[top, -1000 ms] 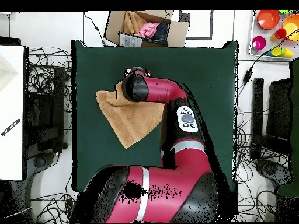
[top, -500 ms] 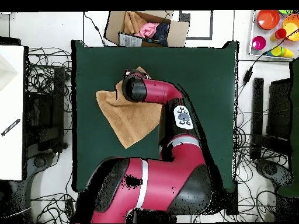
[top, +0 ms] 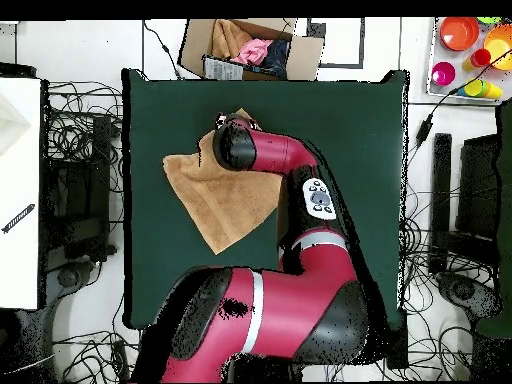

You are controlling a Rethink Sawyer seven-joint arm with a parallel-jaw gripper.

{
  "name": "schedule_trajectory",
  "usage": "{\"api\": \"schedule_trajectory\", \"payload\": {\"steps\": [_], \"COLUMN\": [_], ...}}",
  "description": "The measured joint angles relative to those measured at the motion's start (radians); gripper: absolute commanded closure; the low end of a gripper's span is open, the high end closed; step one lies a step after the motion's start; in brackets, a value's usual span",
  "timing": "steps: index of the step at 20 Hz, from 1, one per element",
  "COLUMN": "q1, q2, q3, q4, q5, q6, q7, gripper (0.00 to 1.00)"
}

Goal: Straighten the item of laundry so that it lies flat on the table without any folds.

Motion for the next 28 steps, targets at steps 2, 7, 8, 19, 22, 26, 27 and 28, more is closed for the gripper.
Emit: {"api": "schedule_trajectory", "payload": {"steps": [2,7,8,19,22,26,27,28], "q1": [-0.006,-0.016,-0.013,0.006,0.013,0.032,0.035,0.037], "q2": [0.001,0.009,0.01,0.039,0.05,0.076,0.081,0.084], "q3": [0.008,0.002,-0.001,-0.013,-0.016,-0.019,-0.019,-0.019], "q4": [0.0,-0.009,-0.013,-0.071,-0.087,-0.125,-0.132,-0.136], "q5": [0.0,0.001,0.001,0.04,0.059,0.097,0.103,0.111], "q6": [0.0,-0.003,-0.003,-0.004,-0.01,-0.035,-0.04,-0.045], "q7": [0.0,0.0,0.0,0.0,0.0,0.0,0.0,0.0], "gripper": [0.0,1.0,1.0,1.0,1.0,1.0,1.0,1.0]}}
